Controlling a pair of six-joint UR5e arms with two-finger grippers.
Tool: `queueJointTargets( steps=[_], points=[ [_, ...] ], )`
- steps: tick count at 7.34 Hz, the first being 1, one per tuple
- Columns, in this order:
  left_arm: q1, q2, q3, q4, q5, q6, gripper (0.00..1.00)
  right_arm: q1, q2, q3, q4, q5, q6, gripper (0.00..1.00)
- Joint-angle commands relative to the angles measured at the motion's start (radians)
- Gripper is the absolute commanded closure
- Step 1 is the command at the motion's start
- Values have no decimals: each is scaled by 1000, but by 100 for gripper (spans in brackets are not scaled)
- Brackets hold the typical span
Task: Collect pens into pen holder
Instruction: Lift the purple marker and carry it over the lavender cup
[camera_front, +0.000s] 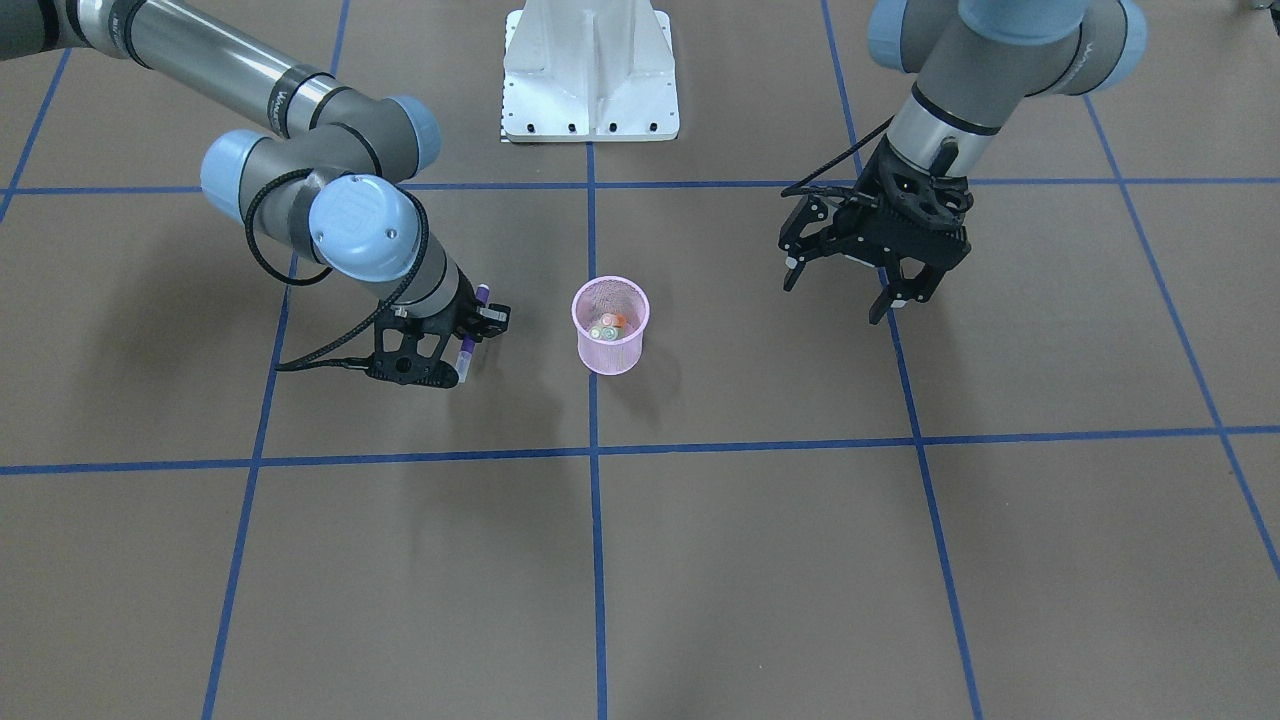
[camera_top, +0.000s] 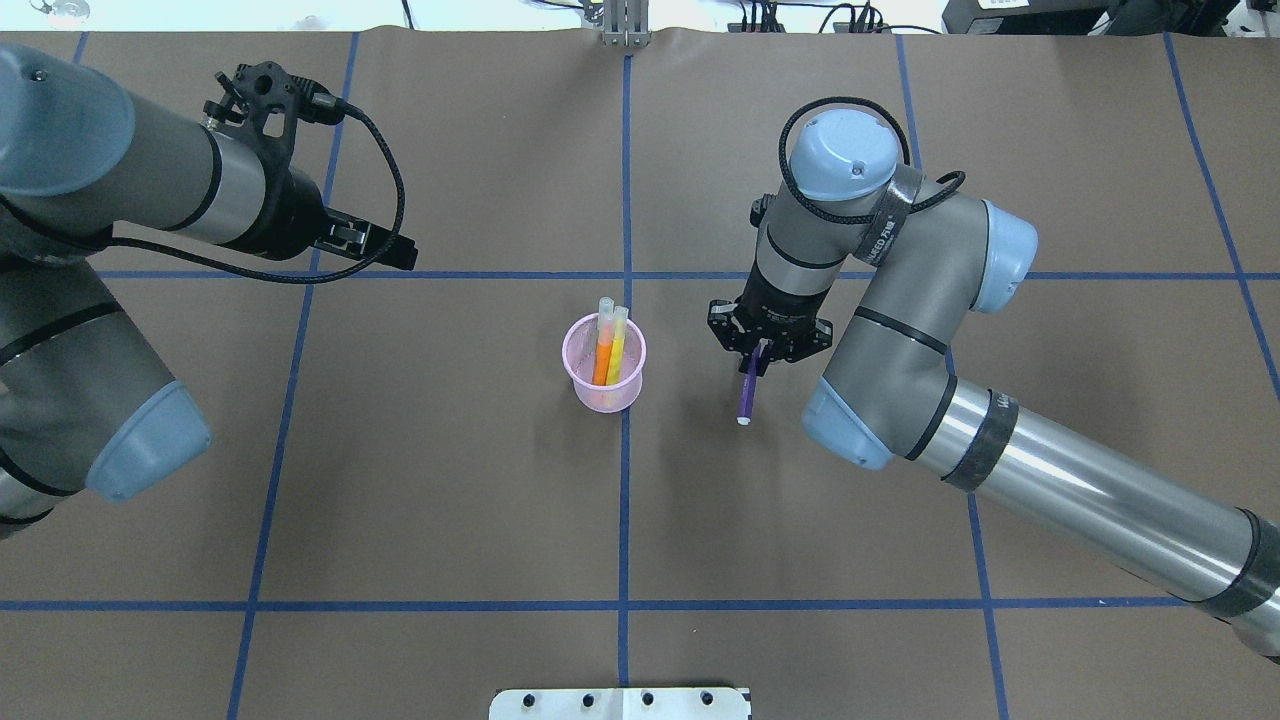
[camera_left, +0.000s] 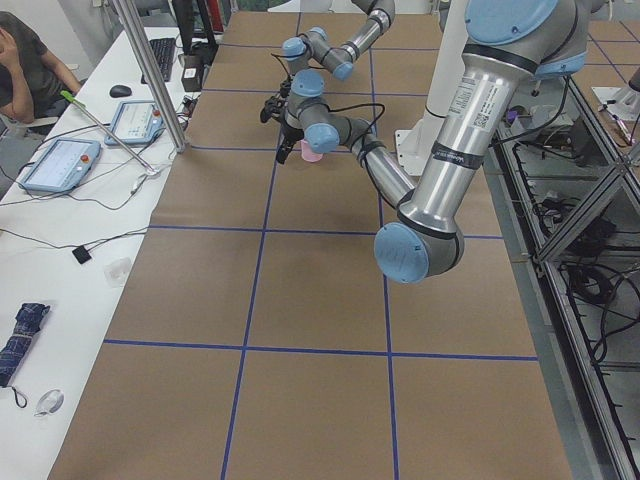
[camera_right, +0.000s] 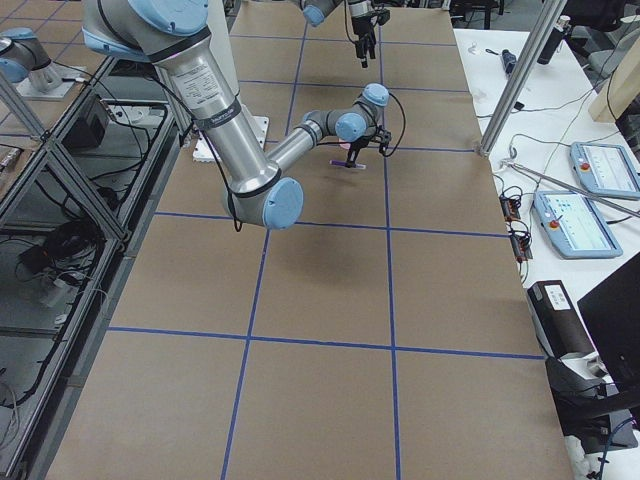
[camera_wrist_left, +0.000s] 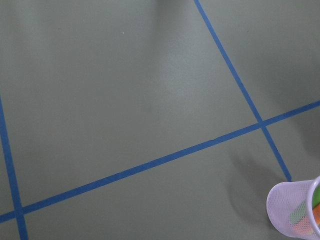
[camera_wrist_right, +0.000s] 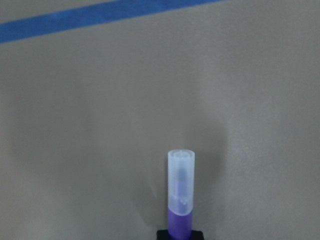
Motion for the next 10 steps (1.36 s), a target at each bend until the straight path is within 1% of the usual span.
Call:
queueJointTargets(
  steps=[1,2,3,4,5,6,7,8,10],
  points=[
    [-9,1,-8,0,0,-1,1,-116,-4,206,-7,-366,178,100],
    [-17,1,-8,0,-1,-1,1,-159,4,248,-8,-492,245,100],
    [-20,2,-8,2,-1,-1,1,-221,7,267,-6,-662,308,100],
    [-21,16,-8,2,-1,-1,1,-256,22,262,-4,-793,315,100],
    [-23,27,-8,0,-1,-1,1,-282,42,262,0,-907,320,100],
    [-21,35,-8,0,-1,0,1,-307,60,261,8,-976,343,100],
    [-21,48,-5,-2,-3,1,1,-376,62,244,11,-1104,349,100],
    [-21,53,1,-2,-1,2,1,-414,61,210,14,-1185,349,100],
    [-23,55,4,0,-1,36,1,-427,62,172,54,-1195,340,100]
  ],
)
